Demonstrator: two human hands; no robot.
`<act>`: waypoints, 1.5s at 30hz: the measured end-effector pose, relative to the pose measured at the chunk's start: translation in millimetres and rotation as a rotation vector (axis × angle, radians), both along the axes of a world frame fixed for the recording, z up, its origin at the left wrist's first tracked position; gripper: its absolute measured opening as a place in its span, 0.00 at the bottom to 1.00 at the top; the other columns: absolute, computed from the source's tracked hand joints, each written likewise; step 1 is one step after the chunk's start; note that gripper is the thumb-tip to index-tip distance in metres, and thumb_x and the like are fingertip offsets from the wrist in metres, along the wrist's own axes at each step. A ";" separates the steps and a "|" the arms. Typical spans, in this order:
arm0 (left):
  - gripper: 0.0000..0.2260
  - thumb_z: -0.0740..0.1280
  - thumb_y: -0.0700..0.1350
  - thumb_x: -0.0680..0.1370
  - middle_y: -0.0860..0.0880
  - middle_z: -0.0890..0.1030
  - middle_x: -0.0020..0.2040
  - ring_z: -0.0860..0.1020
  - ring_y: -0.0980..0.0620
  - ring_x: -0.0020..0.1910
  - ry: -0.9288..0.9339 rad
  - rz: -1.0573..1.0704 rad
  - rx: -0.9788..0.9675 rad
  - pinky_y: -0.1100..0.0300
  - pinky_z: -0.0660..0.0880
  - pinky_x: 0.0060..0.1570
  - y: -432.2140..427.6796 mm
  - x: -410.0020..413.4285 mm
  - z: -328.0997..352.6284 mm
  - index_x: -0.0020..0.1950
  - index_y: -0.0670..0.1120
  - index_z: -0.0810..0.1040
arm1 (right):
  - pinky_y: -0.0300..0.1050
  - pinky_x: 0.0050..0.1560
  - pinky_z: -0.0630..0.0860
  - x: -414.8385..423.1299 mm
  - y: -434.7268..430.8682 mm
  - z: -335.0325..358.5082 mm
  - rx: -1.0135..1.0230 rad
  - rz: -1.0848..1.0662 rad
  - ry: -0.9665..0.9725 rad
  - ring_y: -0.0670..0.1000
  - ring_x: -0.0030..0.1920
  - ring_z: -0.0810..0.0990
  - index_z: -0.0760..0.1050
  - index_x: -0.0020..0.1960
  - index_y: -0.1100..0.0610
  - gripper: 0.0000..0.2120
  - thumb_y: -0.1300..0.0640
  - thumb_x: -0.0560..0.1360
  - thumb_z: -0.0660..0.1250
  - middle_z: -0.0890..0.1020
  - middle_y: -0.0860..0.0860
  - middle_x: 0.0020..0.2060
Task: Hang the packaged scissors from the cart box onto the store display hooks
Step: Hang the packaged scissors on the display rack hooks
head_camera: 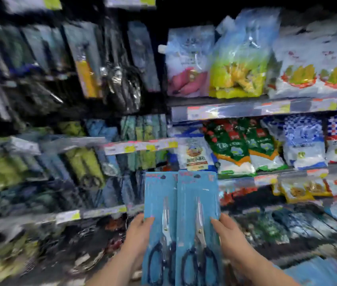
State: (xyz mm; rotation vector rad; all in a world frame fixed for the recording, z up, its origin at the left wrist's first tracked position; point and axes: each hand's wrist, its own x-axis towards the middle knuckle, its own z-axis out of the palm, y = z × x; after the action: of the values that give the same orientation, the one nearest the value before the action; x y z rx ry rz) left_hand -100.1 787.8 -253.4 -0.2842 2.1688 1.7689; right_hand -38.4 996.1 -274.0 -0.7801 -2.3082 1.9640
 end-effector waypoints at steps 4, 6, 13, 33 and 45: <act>0.07 0.61 0.39 0.80 0.39 0.81 0.43 0.78 0.46 0.34 0.008 0.229 0.023 0.64 0.74 0.26 -118.9 15.0 20.1 0.52 0.37 0.77 | 0.55 0.58 0.73 -30.2 -107.1 4.7 0.014 0.175 0.052 0.53 0.48 0.77 0.77 0.49 0.59 0.06 0.60 0.78 0.61 0.82 0.59 0.49; 0.10 0.62 0.43 0.80 0.41 0.82 0.47 0.81 0.44 0.40 0.002 0.330 0.015 0.58 0.79 0.36 -167.4 22.4 26.5 0.56 0.39 0.77 | 0.55 0.61 0.71 -41.4 -156.8 9.6 0.011 0.269 0.065 0.55 0.52 0.78 0.76 0.52 0.60 0.08 0.59 0.79 0.60 0.81 0.60 0.52; 0.06 0.62 0.41 0.79 0.46 0.78 0.37 0.76 0.47 0.37 0.070 0.578 -0.031 0.54 0.74 0.41 -278.1 49.8 46.5 0.43 0.46 0.76 | 0.39 0.39 0.65 -60.4 -279.5 36.4 -0.033 0.483 0.070 0.45 0.38 0.69 0.68 0.42 0.52 0.10 0.60 0.81 0.54 0.71 0.47 0.39; 0.05 0.63 0.43 0.77 0.40 0.80 0.43 0.78 0.41 0.40 -0.063 0.753 0.026 0.51 0.74 0.40 -430.1 -91.3 6.7 0.48 0.43 0.77 | 0.45 0.43 0.61 -239.4 -425.8 -7.8 0.175 0.518 -0.003 0.52 0.42 0.68 0.67 0.49 0.62 0.07 0.58 0.80 0.54 0.71 0.57 0.41; 0.06 0.60 0.42 0.80 0.45 0.80 0.43 0.78 0.46 0.38 -0.054 0.612 0.013 0.55 0.75 0.35 -449.8 -154.4 4.3 0.51 0.44 0.76 | 0.43 0.44 0.67 -263.8 -437.3 -9.5 0.139 0.450 0.052 0.51 0.44 0.74 0.70 0.54 0.57 0.06 0.61 0.80 0.56 0.76 0.52 0.45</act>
State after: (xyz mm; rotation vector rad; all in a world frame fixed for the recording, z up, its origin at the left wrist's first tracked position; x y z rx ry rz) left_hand -254.5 338.0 -249.1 -1.0740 2.1711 2.0327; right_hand -302.2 558.8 -283.5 -0.2058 -2.7352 1.9008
